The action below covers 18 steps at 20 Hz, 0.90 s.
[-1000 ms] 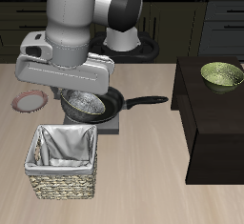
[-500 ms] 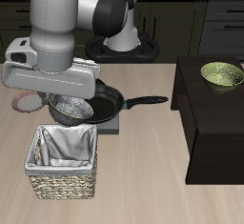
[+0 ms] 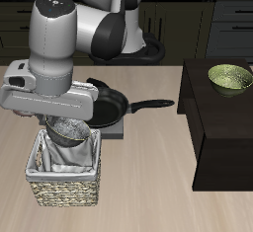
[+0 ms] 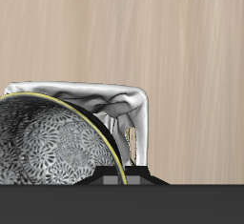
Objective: Place the black bowl in the basket
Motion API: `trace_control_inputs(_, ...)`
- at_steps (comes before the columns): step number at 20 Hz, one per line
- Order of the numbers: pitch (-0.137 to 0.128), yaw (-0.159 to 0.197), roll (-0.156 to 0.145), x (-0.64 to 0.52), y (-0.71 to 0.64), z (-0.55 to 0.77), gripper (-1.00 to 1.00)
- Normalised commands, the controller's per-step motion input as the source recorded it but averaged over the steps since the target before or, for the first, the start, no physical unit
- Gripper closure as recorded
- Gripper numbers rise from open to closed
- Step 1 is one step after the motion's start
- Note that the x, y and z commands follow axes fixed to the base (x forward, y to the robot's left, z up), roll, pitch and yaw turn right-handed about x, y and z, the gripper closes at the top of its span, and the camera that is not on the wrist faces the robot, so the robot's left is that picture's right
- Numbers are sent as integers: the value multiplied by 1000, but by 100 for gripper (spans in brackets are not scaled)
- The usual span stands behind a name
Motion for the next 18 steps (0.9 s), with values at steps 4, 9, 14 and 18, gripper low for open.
trace_control_inputs(4, 52, 10, -20, 119, 93, -306, 100)
trace_control_inputs(9, 36, 29, 27, 17, 154, -282, -100)
trace_control_inputs(14, -1, 1, 21, -34, 80, 7, -100)
trace_control_inputs(18, -33, -5, 34, -165, 59, 189, -100)
